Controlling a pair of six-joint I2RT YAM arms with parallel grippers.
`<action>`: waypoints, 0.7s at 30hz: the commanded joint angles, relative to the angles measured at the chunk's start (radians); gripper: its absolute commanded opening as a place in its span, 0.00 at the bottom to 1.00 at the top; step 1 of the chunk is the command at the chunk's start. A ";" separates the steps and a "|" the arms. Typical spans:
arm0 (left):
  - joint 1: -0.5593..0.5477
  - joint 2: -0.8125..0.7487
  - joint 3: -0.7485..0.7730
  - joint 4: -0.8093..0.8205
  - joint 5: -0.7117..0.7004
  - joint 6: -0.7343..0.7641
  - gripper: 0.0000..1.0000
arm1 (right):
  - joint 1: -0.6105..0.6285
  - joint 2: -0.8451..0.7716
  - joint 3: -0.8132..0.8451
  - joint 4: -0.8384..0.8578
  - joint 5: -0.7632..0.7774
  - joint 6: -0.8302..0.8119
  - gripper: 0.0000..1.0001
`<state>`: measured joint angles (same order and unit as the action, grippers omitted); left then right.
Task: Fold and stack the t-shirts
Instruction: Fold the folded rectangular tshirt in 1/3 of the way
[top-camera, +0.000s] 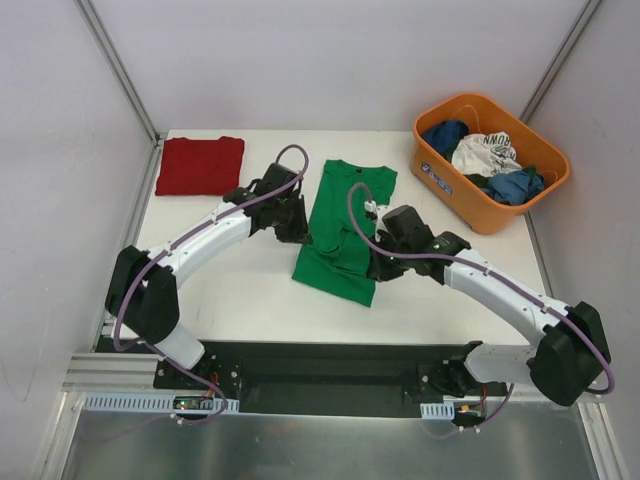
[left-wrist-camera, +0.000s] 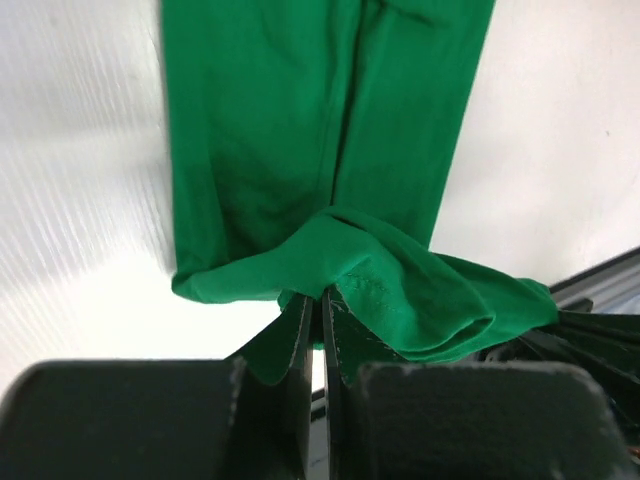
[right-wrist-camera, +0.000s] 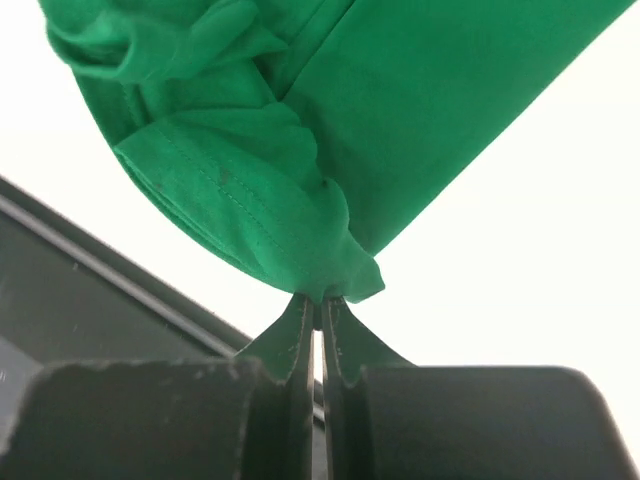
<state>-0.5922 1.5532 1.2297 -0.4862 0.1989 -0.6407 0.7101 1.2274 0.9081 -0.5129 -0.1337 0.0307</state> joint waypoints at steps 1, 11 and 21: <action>0.025 0.074 0.111 -0.006 -0.007 0.062 0.00 | -0.061 0.061 0.074 0.027 0.008 -0.061 0.01; 0.083 0.222 0.237 -0.008 0.039 0.113 0.00 | -0.178 0.207 0.169 0.053 -0.041 -0.106 0.01; 0.117 0.364 0.335 -0.008 0.066 0.141 0.02 | -0.238 0.357 0.229 0.099 -0.092 -0.101 0.01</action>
<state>-0.4969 1.8786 1.5047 -0.4938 0.2352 -0.5339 0.4885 1.5558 1.0901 -0.4450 -0.1921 -0.0582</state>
